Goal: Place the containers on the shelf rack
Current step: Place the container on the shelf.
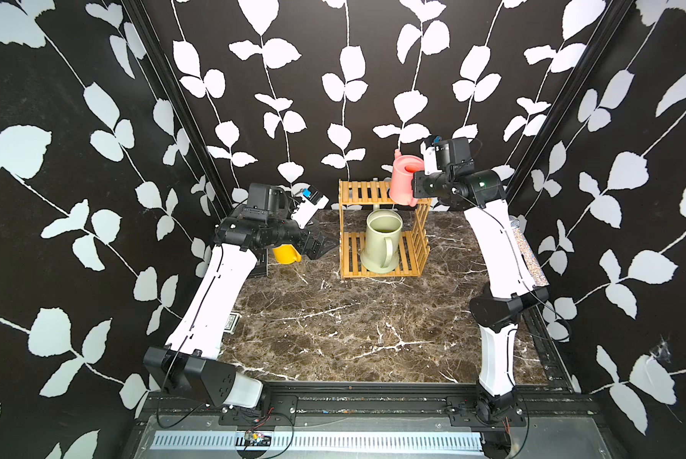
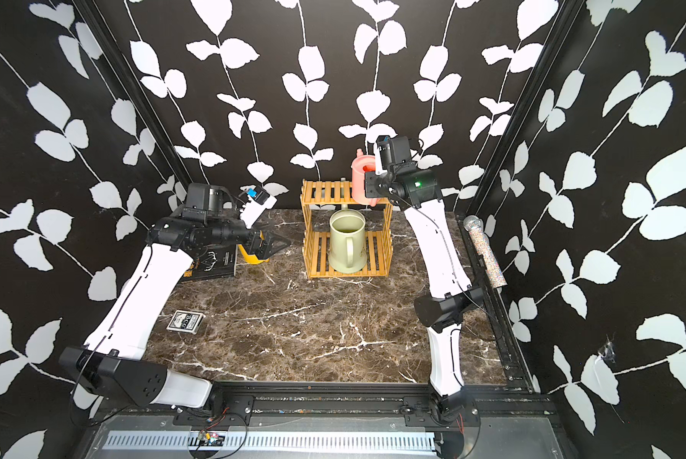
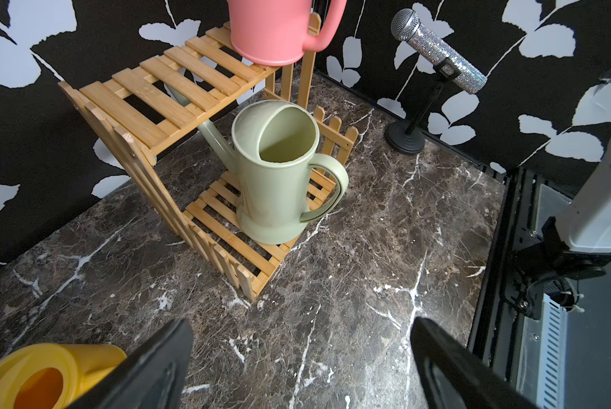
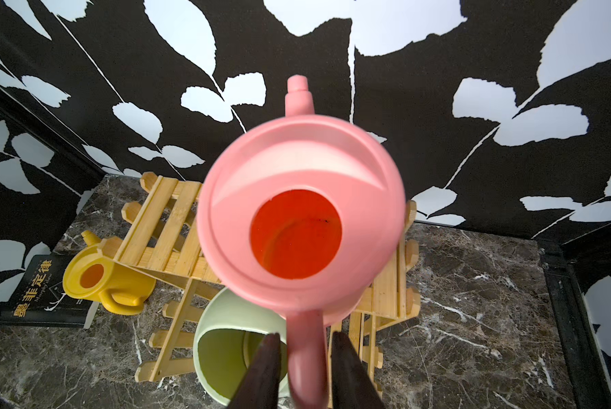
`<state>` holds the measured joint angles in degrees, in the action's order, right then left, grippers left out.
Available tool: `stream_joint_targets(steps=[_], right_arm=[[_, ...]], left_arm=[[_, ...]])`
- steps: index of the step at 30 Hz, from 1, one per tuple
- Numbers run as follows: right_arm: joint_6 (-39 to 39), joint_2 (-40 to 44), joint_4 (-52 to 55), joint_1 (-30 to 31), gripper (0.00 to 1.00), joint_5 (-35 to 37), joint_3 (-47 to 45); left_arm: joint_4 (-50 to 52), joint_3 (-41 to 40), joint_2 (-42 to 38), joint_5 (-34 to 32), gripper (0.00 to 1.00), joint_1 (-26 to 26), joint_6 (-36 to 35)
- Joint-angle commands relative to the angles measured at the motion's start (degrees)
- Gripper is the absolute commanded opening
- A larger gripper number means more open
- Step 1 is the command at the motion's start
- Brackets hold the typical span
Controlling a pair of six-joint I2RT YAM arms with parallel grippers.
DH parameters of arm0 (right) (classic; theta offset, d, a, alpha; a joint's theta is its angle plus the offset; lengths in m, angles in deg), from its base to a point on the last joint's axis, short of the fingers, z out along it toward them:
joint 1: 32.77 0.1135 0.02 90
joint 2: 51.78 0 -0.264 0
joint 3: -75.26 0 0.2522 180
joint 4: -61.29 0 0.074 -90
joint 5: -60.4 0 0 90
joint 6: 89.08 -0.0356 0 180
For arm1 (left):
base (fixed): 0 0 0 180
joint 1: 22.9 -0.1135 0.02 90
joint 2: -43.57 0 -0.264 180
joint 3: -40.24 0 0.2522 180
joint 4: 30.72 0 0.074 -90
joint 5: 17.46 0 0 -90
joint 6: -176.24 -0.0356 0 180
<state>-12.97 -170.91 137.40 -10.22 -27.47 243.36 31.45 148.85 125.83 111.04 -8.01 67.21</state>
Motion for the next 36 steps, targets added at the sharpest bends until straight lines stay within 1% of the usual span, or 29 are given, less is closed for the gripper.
stream_joint_targets(steps=[1,14,23,28,31,36], right_arm=[[0.20,0.54,-1.88,0.30,0.27,0.67,-1.28],[1.01,-1.18,-6.32,0.59,0.27,4.05,-2.20],[-0.16,-2.05,-7.82,0.65,0.28,3.06,-1.79],[-0.52,-0.17,-5.73,1.25,0.32,2.96,-0.64],[-0.51,2.62,-5.11,1.42,0.35,3.22,-2.68],[-0.80,6.68,-7.13,1.53,0.35,2.97,-10.17]], left_arm=[[-0.66,-0.62,-1.59,0.69,0.99,-0.39,0.31],[-0.84,-0.99,-1.66,0.77,0.98,-0.39,0.32],[-0.84,-0.98,-1.64,0.92,0.98,-0.48,0.39],[-0.87,-0.98,-1.75,0.94,0.99,-0.57,0.48],[-1.00,-1.02,-1.75,1.14,0.99,-0.50,0.65],[-1.20,-1.07,-1.82,1.26,0.99,-0.57,0.92]])
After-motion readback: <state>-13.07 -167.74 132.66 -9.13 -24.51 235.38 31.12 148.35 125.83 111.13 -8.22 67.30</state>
